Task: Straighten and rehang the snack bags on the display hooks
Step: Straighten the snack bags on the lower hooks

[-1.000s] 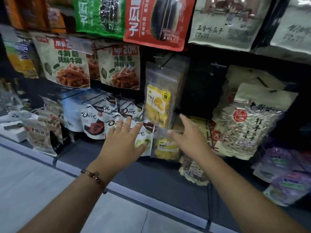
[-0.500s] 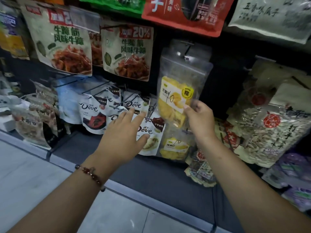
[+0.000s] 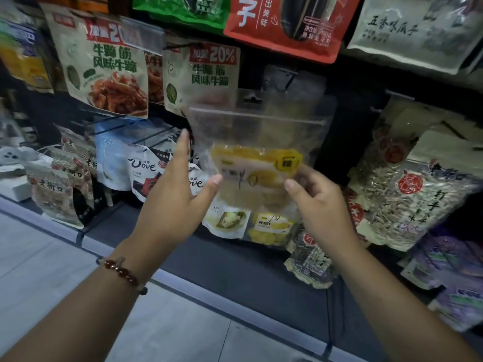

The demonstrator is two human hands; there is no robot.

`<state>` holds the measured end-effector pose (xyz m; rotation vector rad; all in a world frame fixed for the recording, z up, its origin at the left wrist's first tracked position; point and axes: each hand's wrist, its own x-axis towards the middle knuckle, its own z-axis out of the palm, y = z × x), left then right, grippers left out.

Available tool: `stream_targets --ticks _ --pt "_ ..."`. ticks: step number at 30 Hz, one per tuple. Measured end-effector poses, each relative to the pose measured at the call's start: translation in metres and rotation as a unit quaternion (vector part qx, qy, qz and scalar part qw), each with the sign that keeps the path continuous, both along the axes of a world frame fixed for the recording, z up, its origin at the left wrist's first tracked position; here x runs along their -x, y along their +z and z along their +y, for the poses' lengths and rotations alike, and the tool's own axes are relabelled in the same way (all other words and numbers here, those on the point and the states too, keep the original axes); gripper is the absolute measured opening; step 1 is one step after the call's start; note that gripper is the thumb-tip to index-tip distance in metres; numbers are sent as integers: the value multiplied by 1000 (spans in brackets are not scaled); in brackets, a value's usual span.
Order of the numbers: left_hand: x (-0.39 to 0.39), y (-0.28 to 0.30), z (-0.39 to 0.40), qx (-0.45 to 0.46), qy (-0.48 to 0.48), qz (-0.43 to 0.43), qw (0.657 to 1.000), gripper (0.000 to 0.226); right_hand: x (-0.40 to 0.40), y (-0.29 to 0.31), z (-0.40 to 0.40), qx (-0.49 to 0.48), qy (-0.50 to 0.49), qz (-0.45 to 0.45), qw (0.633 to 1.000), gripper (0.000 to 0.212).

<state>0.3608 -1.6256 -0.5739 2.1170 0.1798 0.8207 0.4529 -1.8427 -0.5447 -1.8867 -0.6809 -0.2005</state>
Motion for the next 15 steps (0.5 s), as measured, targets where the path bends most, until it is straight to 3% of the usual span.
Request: stream_targets --ticks 2,5,10,15 --pt "9 4 -2 52 -18 -16 998 88 7 -12 -14 13 15 40 999 18" --pt "16 5 -9 101 -45 -12 994 86 16 -41 -33 52 43 111 992 23" --pt "9 -7 -19 -19 -79 113 990 13 20 -93 -61 70 48 212 974 24" --pt "-2 -19 -35 -114 -128 239 956 19 13 -120 -78 92 35 265 959 23"
